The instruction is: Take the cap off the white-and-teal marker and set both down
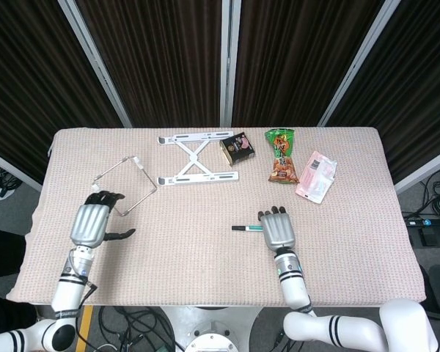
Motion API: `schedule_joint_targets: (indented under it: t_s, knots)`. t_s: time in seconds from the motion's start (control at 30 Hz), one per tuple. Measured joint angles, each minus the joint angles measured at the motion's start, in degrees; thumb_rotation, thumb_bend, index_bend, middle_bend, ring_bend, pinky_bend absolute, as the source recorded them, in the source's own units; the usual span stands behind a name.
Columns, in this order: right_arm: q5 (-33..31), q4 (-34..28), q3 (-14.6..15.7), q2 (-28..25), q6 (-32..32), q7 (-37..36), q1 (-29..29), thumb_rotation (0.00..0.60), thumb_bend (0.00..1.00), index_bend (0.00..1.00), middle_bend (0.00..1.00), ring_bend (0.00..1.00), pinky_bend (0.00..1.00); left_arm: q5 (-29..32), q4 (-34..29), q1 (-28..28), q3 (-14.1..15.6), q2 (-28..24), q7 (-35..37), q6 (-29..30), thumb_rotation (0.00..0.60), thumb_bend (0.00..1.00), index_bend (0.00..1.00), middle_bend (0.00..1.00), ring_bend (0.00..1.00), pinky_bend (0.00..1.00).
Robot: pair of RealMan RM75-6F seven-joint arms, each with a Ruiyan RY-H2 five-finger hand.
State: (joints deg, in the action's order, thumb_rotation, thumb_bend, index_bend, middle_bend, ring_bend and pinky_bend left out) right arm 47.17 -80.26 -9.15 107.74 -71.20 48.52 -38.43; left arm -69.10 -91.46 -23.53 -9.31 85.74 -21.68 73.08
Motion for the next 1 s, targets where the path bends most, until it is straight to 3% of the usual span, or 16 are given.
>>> schedule_joint_targets:
  t_s: [0.3, 1.0]
  knots:
    - [0.1, 2.0, -0.6, 1.2, 1.0, -0.1, 0.2, 0.6, 0.29, 0.39, 0.44, 0.23, 0.24, 0.6, 0.1, -0.3, -0.1, 0.1, -0.2, -0.4, 0.414, 0.0, 0.25, 0.27, 0.17, 0.21]
    - [1.1, 3.0, -1.6, 2.6, 0.5, 1.6, 0.7, 0.6, 0.33, 0.51, 0.52, 0.26, 0.25, 1.5, 1.2, -0.1, 0.2, 0.3, 2.0, -1.3, 0.435, 0.0, 0.25, 0.27, 0.17, 0.22]
